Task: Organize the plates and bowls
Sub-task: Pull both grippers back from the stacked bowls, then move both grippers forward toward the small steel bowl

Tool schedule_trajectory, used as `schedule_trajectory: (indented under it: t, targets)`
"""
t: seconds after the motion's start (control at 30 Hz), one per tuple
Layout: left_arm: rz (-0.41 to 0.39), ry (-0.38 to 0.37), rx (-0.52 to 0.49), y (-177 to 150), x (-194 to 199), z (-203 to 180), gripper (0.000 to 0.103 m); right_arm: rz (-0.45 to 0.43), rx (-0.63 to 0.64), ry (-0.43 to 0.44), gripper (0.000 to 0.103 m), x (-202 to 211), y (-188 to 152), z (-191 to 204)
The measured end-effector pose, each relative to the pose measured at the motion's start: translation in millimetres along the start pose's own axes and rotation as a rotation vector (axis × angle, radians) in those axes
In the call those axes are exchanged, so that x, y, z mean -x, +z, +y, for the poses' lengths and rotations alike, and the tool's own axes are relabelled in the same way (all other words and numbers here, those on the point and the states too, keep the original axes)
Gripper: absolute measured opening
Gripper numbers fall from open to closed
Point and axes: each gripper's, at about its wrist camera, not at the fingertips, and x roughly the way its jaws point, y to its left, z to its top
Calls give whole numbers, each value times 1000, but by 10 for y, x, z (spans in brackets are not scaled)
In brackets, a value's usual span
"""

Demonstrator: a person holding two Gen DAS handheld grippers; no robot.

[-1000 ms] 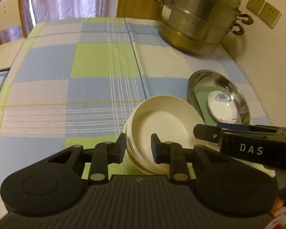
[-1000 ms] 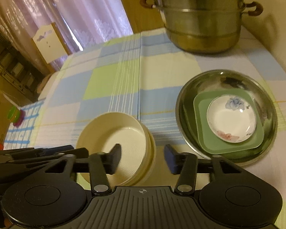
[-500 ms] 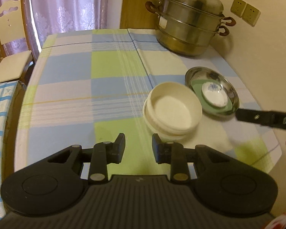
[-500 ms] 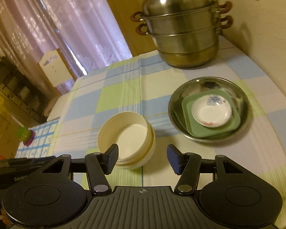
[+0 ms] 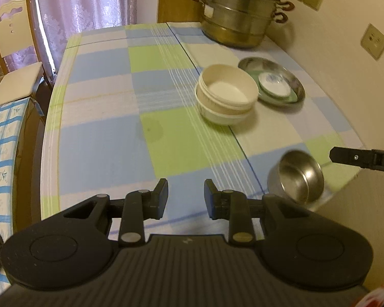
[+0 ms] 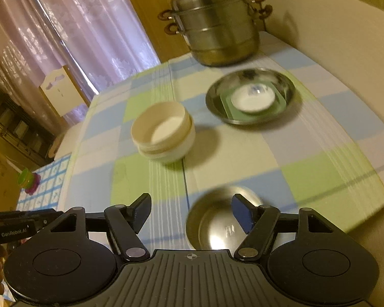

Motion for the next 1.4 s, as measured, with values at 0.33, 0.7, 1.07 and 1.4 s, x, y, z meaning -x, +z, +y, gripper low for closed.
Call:
schedule_trajectory:
  t: [0.33,0.7,1.07,1.4]
  targets:
    - [49,-17,-11,-422,137,-185,27,35,7,-10,71,244,-453,-13]
    - [95,-33,-13,-649,129,-562,27,91,105,-21,71,304,-669,-126]
    - [132,-28,-15,-655,-51,-963,27,138,147,-4,71,313,-680,-437]
    - [155,-8,13,-629,-204,-1182,27,165,170,15,71,278,-565,-723]
